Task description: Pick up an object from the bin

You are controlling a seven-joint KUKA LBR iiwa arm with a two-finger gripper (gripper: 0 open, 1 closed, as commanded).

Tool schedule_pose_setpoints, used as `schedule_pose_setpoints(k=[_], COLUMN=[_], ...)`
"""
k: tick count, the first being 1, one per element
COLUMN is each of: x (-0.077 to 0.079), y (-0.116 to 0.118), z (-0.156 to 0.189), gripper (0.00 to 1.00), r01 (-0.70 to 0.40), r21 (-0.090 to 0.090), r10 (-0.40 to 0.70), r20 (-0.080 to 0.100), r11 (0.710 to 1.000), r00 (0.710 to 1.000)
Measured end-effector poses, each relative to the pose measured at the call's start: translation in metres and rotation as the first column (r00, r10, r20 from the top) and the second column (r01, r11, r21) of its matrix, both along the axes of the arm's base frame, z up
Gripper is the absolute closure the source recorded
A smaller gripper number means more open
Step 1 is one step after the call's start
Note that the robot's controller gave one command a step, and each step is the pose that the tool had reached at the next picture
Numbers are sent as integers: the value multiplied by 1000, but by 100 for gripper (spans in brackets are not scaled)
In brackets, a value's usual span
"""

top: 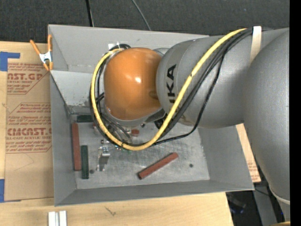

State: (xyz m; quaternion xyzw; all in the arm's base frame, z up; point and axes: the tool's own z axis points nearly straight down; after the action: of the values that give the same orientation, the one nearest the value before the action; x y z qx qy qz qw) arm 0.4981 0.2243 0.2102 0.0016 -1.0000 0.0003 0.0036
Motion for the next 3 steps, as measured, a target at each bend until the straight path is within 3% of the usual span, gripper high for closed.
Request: schedule_pose_setpoints(k=[1, 2, 3], x=[2, 4, 6], y=[-1, -3, -4], z=[4, -56, -76], gripper=[0, 0, 0], r01=[2, 44, 72], r21=[2, 4, 1], r10=[-2, -44, -72], r20=[7, 12, 5], r11=[1000, 999, 997], r00=[1000, 999, 997])
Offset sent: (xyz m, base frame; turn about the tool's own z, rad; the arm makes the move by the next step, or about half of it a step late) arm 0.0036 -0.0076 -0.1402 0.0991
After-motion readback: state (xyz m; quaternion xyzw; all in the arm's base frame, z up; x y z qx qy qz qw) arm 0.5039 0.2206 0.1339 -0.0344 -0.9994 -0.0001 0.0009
